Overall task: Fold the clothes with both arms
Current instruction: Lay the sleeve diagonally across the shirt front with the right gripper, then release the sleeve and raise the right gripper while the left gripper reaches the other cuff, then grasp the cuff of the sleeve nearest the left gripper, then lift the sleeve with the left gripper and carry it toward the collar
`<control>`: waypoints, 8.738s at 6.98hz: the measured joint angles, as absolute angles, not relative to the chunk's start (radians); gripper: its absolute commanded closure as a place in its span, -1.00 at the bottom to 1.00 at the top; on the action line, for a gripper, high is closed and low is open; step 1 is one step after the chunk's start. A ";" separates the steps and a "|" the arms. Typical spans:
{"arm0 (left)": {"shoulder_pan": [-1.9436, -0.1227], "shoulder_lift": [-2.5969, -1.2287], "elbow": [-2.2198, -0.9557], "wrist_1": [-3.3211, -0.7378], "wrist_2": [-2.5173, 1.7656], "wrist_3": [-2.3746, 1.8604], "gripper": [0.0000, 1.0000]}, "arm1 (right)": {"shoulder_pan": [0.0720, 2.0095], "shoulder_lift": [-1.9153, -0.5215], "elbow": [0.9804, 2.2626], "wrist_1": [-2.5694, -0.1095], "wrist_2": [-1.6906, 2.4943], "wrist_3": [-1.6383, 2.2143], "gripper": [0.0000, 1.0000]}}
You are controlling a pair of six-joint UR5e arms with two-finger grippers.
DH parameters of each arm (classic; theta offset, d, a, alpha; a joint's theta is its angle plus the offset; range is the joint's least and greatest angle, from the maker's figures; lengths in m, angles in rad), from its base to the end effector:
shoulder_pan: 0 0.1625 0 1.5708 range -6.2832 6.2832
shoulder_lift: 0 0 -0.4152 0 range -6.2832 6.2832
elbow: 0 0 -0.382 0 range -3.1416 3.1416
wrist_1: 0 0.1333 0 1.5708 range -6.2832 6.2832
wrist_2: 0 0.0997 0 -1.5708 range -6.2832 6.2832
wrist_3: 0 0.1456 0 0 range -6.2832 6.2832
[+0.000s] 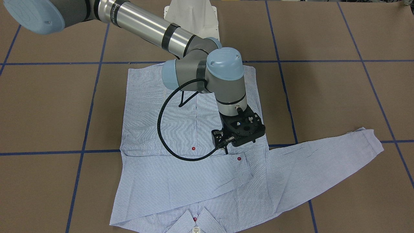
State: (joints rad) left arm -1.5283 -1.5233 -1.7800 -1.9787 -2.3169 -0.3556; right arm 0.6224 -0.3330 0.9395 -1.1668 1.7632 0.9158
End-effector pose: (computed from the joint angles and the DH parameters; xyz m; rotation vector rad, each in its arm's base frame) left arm -0.0132 -0.4999 0.5520 0.3878 0.8170 -0.0791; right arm -0.6538 -0.5989 0.0720 0.4595 -0.9137 -0.1269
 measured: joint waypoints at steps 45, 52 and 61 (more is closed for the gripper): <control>-1.009 -1.569 -1.562 -2.546 -1.895 -1.325 1.00 | 0.815 -0.740 1.642 -1.735 2.033 0.928 -0.99; -1.042 -1.987 -1.981 -1.747 -1.941 -1.336 1.00 | 0.894 -0.987 1.846 -1.749 2.067 0.904 -0.99; -0.887 -2.378 -1.773 -1.702 -1.937 -1.571 1.00 | 0.985 -1.183 1.910 -1.744 2.144 0.752 -0.99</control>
